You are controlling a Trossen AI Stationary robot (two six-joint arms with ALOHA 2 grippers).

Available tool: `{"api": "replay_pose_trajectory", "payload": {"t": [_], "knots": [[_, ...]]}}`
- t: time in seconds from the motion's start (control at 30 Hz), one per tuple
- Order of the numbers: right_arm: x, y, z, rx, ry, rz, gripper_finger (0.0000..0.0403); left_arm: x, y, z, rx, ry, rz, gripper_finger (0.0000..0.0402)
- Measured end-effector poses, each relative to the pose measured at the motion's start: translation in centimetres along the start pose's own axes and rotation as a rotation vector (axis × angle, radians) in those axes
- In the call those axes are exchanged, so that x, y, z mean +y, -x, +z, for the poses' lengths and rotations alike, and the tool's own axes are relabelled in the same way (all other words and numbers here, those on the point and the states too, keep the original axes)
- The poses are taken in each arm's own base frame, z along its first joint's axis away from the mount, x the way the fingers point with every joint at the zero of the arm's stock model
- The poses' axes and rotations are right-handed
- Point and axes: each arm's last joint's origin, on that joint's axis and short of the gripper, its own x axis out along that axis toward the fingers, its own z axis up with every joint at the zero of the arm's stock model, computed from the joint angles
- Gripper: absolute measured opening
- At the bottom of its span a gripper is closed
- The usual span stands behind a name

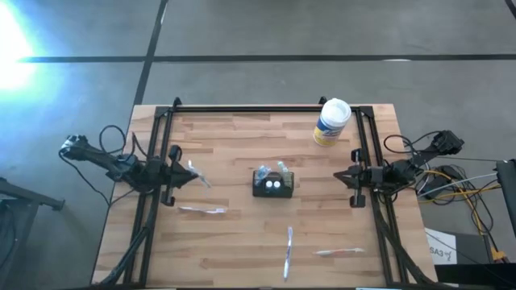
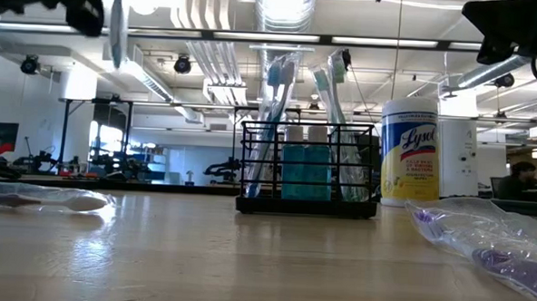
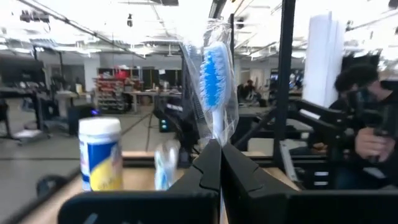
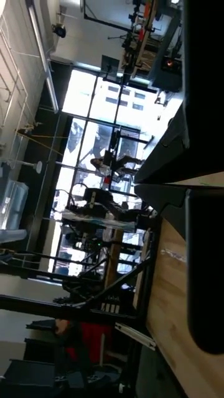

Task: Pick & Place toothbrushing station
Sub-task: Put the blue toothbrush into the wire organizer

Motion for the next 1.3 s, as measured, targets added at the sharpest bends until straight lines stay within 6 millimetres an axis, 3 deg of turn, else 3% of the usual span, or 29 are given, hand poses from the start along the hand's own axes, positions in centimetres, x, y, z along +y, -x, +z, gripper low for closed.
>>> {"api": "replay_pose_trajectory", "payload": {"t": [0.3, 0.53, 0.77, 1.0, 1.3], "knots": [[-0.1, 0.0, 0.3, -0.022, 0.009, -0.008, 0.0008, -0.7, -5.9, 5.6, -0.033, -0.168, 0.111, 0.0001], [-0.1, 0.0, 0.3, -0.023, 0.021, -0.009, 0.0008, 1.1, -9.1, 6.5, -0.145, -0.175, 0.14, 0.0001], [-0.1, 0.0, 0.3, -0.024, 0.034, -0.01, 0.0008, 3.5, -11.6, 3.5, -0.048, -0.076, 0.065, 0.0], [-0.1, 0.0, 0.3, -0.025, 0.04, -0.011, 0.0008, 3.6, -13.9, 1.0, -0.039, -0.069, 0.029, 0.0], [-0.1, 0.0, 0.3, -0.025, 0.037, -0.01, 0.0008, 3.9, -15.2, -1.1, -0.032, -0.092, 0.039, 0.0]]}}
